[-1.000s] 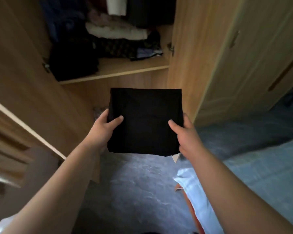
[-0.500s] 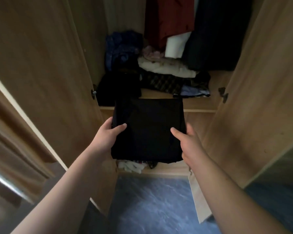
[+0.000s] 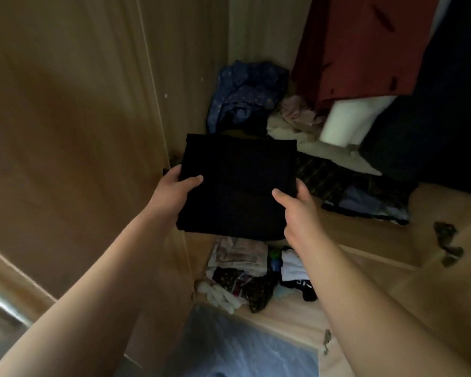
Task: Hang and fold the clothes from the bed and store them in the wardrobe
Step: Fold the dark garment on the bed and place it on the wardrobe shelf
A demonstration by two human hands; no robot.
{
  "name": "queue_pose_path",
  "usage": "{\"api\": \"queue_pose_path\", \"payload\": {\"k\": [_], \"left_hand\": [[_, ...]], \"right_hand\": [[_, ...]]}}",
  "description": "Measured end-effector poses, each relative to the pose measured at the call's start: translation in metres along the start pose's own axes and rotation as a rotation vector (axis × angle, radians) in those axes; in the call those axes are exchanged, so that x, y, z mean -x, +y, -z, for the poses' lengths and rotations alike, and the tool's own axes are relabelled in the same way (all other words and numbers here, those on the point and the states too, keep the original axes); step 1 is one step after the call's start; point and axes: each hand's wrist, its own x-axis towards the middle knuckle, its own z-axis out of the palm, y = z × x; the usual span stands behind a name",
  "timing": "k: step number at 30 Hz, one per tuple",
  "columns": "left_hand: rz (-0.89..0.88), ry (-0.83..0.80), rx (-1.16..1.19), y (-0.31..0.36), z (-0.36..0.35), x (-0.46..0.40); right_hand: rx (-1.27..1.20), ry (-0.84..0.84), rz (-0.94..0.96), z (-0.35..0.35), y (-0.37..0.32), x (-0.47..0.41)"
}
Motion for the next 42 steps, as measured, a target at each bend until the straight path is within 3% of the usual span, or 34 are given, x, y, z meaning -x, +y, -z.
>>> {"api": "queue_pose_path", "payload": {"k": [9,14,21,23,25,28,30,32,42], "left_hand": [[-0.062,0.040,-0.023,0.028,0.000,-0.155],[-0.103,0.059,-0.175,0.033,0.001,-0.229],[0.053,0.145,-0.643,-0.031,0.009,-0.285],[-0.038,0.166,-0.731,-0.047,0.009,-0.282],[-0.284,0.213,-0.957,-0.053,0.008,-0.278],[-0.603,0.224,-1.261,-0.052,-0.003,-0.271],[-0.551,0.096,-1.384,-0.057,-0.012,-0.265],[-0.395,0.005,-1.444,-0.070,-0.012,-0.268],[-0.145,-0.233,-1.343,-0.082,-0.008,-0.330]], "right_hand": [[-0.042,-0.050,0.020,-0.057,0.000,-0.147],[-0.084,-0.041,-0.002,-0.079,0.004,-0.204],[0.199,-0.040,-0.325,-0.074,0.060,-0.241],[0.273,-0.083,-0.357,-0.067,0.069,-0.244],[0.411,-0.106,-0.259,-0.064,0.067,-0.247],[0.778,-0.013,0.175,-0.068,0.062,-0.246],[1.040,-0.045,0.453,-0.072,0.067,-0.244],[1.191,-0.152,0.538,-0.076,0.081,-0.244],[1.327,-0.191,0.241,-0.093,0.108,-0.274]]}}
